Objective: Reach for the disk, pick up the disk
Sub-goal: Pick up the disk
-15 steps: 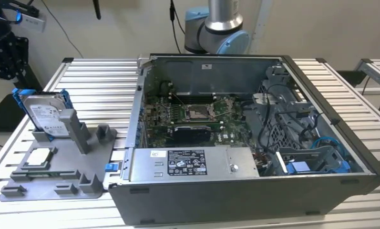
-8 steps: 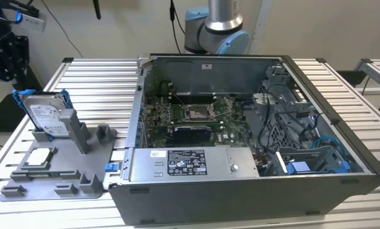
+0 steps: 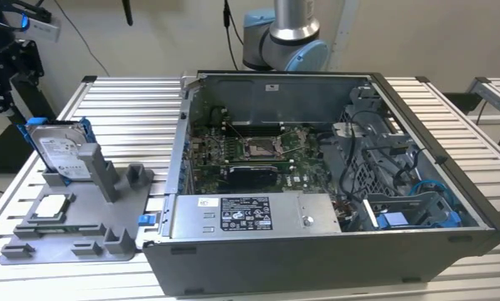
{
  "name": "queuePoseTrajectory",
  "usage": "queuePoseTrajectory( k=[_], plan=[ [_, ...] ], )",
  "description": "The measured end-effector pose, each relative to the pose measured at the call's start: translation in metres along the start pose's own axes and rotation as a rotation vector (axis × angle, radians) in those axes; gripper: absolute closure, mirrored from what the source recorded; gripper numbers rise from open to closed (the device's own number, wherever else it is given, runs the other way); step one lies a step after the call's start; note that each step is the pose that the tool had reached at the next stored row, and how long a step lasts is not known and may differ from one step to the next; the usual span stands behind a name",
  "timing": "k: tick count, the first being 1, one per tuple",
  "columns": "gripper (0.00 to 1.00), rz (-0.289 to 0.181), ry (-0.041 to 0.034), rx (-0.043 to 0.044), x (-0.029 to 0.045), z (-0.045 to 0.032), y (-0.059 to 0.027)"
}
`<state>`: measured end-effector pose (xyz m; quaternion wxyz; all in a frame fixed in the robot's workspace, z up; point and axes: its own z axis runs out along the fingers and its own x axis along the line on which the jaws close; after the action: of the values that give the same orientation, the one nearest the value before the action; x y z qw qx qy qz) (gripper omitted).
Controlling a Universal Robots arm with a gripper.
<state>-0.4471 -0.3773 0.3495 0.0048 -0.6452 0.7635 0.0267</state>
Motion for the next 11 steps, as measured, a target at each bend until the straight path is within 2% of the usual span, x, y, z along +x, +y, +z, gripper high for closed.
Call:
queuePoseTrajectory(
  k=[8,11],
  plan=[
    [0.00,0.000,-0.0023,-0.0003,-0.0017,0.0027,0.0001],
    [0.00,-0.001,-0.0037,-0.0006,-0.0025,0.0075,0.0001]
  ],
)
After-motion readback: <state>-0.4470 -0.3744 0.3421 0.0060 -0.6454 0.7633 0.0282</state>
